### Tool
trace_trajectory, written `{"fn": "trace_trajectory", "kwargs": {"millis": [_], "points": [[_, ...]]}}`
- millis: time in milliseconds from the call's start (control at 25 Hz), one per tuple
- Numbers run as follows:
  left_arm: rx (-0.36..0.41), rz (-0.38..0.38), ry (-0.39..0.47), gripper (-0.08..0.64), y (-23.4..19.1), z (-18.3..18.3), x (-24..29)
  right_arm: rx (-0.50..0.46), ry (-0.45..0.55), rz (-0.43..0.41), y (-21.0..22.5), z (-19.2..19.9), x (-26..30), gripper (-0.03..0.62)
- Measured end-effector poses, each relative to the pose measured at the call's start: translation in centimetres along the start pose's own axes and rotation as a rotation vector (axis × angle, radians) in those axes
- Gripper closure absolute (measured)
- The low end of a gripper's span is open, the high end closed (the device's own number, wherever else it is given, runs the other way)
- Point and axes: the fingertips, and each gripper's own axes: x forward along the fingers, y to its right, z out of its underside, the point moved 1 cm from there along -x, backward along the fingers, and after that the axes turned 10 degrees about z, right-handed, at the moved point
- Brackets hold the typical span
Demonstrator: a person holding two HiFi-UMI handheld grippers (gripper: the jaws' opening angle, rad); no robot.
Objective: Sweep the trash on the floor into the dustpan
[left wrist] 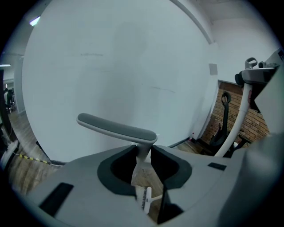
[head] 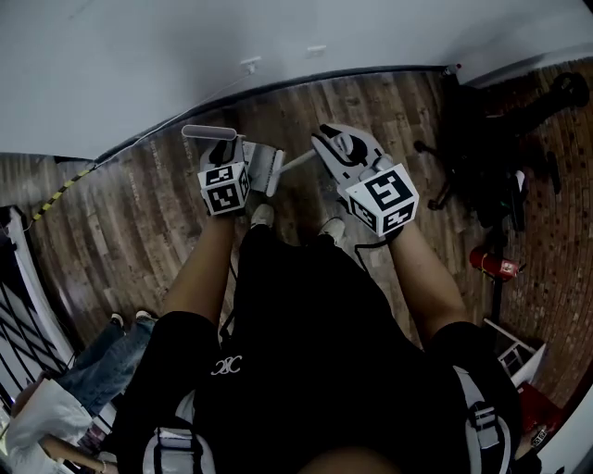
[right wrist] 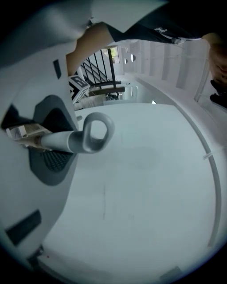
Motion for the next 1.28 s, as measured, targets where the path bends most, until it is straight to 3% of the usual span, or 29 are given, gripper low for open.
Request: {"fn": "trace_trajectory", "kwargs": {"millis": [160, 400, 640, 920, 1080, 1280], "points": [[0.021, -0.029, -0.031, 0.462, 0.1, -1.5, 0.4, 0.084, -0.013, 0.163, 4.4, -0.2, -2.4, 0.511], [0.166, 0.009, 0.036, 0.465, 4.1, -7.0, -0.1, 0.168, -0.029, 0.384, 11.1, 1.1, -6.3, 0.511], [0.296, 0.076, 0.164, 0.468, 11.1, -13.8, -2.5, 0.149, 0.033, 0.497, 15.3, 0.2, -11.2, 0.511], [0.332, 0.169, 0.220, 0.468, 18.0, -20.8, -2.9, 0.191, 0.087, 0.639, 19.7, -1.1, -15.1, 0.511], [0.365, 0.228, 0.253, 0.469, 21.3, -23.3, -2.5, 0.240, 0.113, 0.694, 21.6, -1.2, -16.9, 0.511], [0.383, 0.294, 0.275, 0.469, 24.7, -24.4, -2.1, 0.262, 0.126, 0.702, 22.8, -1.2, -18.2, 0.511]]}}
